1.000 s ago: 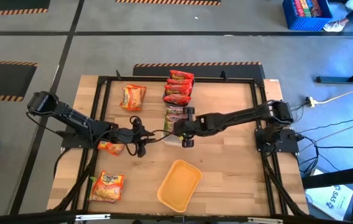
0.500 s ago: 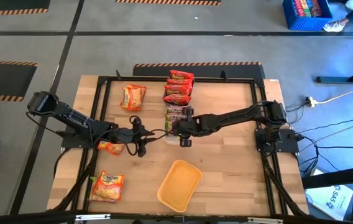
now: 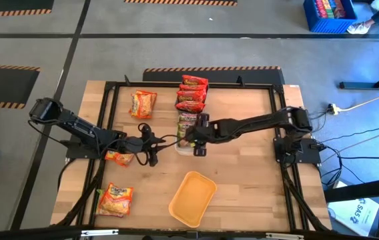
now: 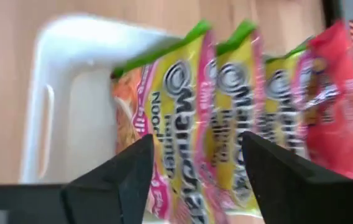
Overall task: Sort Maruchan noodles
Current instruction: Put the green noodle pack into the white bin
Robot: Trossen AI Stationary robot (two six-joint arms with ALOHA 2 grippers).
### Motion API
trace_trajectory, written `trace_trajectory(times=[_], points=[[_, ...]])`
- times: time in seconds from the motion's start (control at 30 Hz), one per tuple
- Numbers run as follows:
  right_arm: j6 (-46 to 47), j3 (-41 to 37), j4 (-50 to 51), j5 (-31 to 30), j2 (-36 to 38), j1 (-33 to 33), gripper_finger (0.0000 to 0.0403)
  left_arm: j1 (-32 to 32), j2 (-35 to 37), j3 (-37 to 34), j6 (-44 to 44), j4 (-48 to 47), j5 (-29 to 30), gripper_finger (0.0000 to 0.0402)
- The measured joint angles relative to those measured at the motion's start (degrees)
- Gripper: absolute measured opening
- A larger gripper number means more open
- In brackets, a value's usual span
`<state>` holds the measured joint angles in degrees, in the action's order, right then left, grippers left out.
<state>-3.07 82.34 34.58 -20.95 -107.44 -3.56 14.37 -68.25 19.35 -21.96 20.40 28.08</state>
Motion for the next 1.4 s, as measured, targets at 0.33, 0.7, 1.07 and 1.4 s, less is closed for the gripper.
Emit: trace_trajectory(times=[0.33, 0.7, 1.07, 1.4], points=[[1.36, -2.07, 2.75, 2.58, 11.61, -5.08, 0.0238, -2.14, 0.0, 3.58, 4.14, -0.64, -5.0, 0.0187], [-0.03, -21.8, -31.38, 16.25, 16.91, -11.25, 0.0239, -0.56, 0.0, 20.36, 4.63, -26.2, -10.07, 0.0208], [2.74, -29.78, -65.7, 22.07, 15.38, -19.39, 0.0239, 15.85, 0.0, 35.34, -20.77, -59.42, -15.51, 0.0208], [5.63, -29.82, -75.27, 20.06, 8.81, -24.36, 0.0239, 23.12, 0.0, 37.04, -49.22, -72.49, -36.02, 0.0208]])
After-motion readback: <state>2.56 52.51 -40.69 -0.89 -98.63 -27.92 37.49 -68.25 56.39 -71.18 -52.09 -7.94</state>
